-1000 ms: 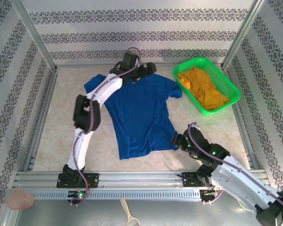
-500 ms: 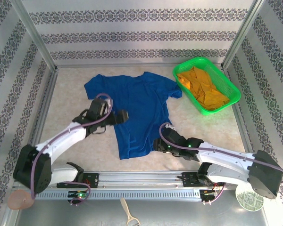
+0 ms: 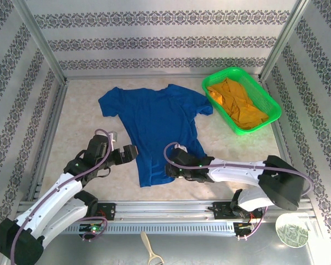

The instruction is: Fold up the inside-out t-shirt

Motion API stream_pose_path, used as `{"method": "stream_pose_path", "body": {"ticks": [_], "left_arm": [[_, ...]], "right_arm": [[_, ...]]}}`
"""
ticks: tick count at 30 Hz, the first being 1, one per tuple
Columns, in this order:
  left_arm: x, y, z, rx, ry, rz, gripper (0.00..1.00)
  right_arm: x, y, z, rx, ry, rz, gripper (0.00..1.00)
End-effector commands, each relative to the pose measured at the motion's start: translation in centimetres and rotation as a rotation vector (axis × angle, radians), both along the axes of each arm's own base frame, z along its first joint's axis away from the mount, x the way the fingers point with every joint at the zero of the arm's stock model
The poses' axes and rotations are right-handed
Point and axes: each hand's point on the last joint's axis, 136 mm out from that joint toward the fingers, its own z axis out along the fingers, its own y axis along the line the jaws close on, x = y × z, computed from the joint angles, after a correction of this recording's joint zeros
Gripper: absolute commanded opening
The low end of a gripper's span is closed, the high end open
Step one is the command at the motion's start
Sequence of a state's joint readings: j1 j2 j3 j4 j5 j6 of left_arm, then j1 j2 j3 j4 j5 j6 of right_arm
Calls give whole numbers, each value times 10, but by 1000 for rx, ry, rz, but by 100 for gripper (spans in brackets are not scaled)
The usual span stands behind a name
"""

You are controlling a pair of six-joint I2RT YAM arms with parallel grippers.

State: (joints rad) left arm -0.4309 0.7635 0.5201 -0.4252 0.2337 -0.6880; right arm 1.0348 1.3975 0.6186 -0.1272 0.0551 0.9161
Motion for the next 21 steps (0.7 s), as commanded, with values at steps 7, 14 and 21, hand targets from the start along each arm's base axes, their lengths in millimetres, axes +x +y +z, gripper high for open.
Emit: {"method": "stream_pose_path", "body": {"ticks": [7, 14, 21], "left_arm": [[-16, -38, -4, -83, 36, -110, 100], [-15, -91, -17, -46, 33, -217, 100], [-12, -141, -49, 127, 68, -336, 100]], "right_arm": [[-4, 54, 44, 139, -69, 103, 0], [23, -14, 88, 179, -201, -112, 0], [33, -93, 81, 146, -199, -311, 6]]}}
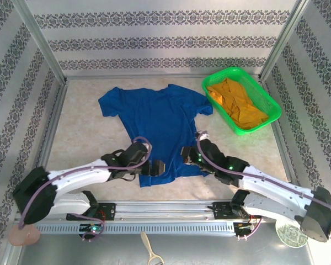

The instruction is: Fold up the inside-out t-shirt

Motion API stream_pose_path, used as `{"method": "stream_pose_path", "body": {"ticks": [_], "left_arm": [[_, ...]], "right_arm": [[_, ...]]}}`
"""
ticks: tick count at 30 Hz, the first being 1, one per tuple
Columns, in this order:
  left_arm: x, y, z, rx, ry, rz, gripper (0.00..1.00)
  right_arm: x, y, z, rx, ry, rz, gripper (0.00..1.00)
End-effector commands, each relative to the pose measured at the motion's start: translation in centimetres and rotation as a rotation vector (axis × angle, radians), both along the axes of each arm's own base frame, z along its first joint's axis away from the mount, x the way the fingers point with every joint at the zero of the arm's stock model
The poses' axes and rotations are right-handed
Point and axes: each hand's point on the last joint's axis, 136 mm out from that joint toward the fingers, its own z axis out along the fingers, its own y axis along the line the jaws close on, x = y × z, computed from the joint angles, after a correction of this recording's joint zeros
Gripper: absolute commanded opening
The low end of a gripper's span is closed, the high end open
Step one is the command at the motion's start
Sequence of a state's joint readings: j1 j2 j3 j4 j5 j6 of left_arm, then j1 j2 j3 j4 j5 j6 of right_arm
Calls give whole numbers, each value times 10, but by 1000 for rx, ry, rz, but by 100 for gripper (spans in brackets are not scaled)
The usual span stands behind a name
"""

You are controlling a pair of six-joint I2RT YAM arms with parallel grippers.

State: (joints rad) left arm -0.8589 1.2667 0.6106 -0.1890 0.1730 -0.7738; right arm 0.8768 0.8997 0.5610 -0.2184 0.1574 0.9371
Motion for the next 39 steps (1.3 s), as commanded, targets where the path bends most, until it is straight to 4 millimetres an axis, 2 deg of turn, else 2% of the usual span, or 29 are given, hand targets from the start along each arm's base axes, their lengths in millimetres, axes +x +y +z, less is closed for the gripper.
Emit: {"method": "stream_pose_path", "body": {"ticks": [1, 3, 6, 10, 15, 17, 20, 22, 26, 28, 34, 39], "left_arm": [[18, -28, 8, 27, -88, -35, 100], [20, -37, 0, 57, -82, -53, 100], [25, -28, -13, 127, -70, -7, 99], [25, 8, -28, 208, -54, 97, 99], [19, 64, -44, 232, -21, 200, 99], [17, 86, -42, 240, -30, 236, 99], [18, 117, -28, 230, -54, 289, 99], [19, 126, -15, 206, -78, 290, 99], [16, 122, 25, 146, -156, 224, 99], [12, 115, 37, 106, -163, 183, 99], [0, 95, 39, 77, -135, 109, 100], [3, 80, 37, 37, -138, 111, 100]], "right_arm": [[-7, -40, -32, -81, 80, -91, 11], [-9, -47, -35, -62, 88, -110, 20], [-12, -50, -39, -60, 101, -100, 30], [-16, -37, -47, -58, 132, -35, 46], [-24, -13, -60, -89, 166, 65, 52], [-27, -2, -64, -107, 171, 100, 53], [-32, 17, -70, -123, 178, 151, 53], [-35, 28, -72, -125, 179, 177, 53], [-42, 48, -75, -140, 179, 231, 53], [-44, 54, -77, -153, 179, 246, 53], [-53, 65, -81, -189, 183, 285, 52], [-61, 59, -94, -269, 188, 286, 46]]}}
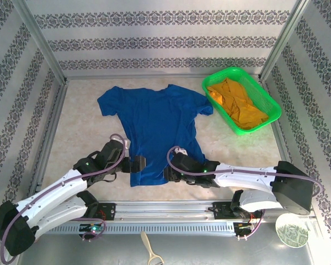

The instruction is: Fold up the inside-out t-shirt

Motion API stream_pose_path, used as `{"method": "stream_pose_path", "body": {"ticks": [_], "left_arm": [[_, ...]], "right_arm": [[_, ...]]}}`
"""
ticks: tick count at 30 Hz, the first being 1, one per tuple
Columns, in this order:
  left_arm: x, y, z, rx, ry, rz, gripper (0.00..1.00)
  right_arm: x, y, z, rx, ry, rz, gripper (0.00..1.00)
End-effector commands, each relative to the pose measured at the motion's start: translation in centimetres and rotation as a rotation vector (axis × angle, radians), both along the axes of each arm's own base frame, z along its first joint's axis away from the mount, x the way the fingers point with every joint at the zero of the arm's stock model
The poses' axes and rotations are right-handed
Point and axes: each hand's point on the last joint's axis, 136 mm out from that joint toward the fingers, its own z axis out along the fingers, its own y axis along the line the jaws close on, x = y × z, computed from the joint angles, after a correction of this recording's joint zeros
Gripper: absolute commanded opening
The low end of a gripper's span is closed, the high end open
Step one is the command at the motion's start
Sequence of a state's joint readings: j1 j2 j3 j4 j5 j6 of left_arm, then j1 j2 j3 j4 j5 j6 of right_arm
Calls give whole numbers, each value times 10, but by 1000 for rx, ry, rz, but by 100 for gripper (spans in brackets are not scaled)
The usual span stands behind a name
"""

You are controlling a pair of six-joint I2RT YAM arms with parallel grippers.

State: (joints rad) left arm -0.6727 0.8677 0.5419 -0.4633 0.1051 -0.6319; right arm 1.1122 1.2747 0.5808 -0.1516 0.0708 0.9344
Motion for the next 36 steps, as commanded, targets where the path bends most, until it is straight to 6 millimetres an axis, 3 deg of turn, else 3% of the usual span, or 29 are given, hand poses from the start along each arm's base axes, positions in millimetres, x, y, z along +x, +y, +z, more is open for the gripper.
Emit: {"method": "stream_pose_path", "body": {"ticks": [1, 6, 13, 19, 22, 25, 28, 36], "left_arm": [[1, -10, 0, -26, 2, -9, 100], [1, -36, -4, -13, -12, -76, 100], [-16, -97, -19, 203, -76, -311, 100], [-33, -156, -30, 344, -148, -496, 98], [-40, -172, -42, 384, -137, -548, 83], [-44, -176, -53, 413, -114, -560, 74], [-43, -174, -59, 429, -104, -537, 61], [-42, -161, -71, 484, -88, -506, 45]], "right_arm": [[0, -5, -6, -69, -27, 1, 44], [6, -30, -5, -98, -50, -82, 43], [31, -107, 25, 52, -84, -328, 45], [40, -154, 43, 135, -69, -469, 63], [46, -160, 49, 191, -49, -503, 73], [51, -158, 50, 244, -20, -514, 75], [54, -157, 50, 257, -13, -515, 76], [55, -154, 49, 279, -6, -520, 76]]}}
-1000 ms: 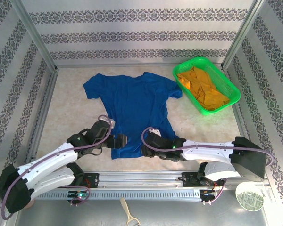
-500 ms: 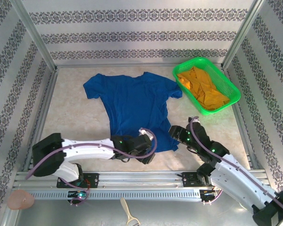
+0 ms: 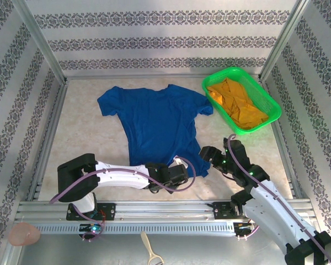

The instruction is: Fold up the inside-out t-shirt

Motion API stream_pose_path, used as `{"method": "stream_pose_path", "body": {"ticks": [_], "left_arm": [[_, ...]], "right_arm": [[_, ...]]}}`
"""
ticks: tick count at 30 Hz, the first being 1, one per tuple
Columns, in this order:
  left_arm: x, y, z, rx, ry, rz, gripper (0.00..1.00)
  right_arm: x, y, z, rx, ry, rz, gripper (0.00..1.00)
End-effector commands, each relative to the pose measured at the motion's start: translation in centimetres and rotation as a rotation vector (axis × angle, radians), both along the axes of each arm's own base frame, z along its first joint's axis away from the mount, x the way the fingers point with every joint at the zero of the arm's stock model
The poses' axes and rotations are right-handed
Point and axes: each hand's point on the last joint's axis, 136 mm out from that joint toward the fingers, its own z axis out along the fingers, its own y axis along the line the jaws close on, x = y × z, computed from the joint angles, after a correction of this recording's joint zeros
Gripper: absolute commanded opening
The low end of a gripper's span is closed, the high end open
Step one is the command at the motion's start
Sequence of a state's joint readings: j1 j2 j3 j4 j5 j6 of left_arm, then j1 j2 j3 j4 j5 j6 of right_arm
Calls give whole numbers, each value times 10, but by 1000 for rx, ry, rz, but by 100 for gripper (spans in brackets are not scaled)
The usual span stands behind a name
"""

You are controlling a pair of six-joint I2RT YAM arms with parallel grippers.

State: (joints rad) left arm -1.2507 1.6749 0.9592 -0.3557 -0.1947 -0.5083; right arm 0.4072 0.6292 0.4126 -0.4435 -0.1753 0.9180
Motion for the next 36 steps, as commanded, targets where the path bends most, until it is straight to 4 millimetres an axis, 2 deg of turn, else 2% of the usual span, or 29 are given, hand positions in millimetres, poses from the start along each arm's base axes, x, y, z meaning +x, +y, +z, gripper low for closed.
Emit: {"method": "stream_pose_path", "body": {"ticks": [1, 13, 16, 19, 20, 23, 27, 29, 32, 36], "left_arm": [[-2, 10, -9, 55, -5, 12, 44], [-1, 17, -22, 80, 4, 34, 45], [0, 17, -25, 84, 4, 35, 41], [2, 17, -24, 80, 3, 38, 21], [2, 15, -21, 75, 0, 35, 14], [5, 9, 2, 28, -16, 34, 5], [11, 5, 43, -83, -20, 40, 0], [15, 6, 57, -140, -2, 51, 0], [20, 8, 72, -212, 16, 63, 0], [26, 14, 82, -255, 22, 79, 0]], "right_arm": [[0, 2, -3, 25, 3, 3, 76], [1, 4, 0, 37, -4, 9, 75], [0, 6, 0, 41, -5, 18, 75], [0, 7, 3, 47, -10, 25, 75], [0, 7, 5, 50, -15, 26, 75], [-1, 10, 10, 65, -23, 45, 74], [-5, 19, 15, 99, -22, 87, 74], [-8, 22, 15, 116, -16, 100, 73], [-12, 28, 13, 136, -14, 107, 73], [-22, 42, 13, 173, -9, 120, 73]]}}
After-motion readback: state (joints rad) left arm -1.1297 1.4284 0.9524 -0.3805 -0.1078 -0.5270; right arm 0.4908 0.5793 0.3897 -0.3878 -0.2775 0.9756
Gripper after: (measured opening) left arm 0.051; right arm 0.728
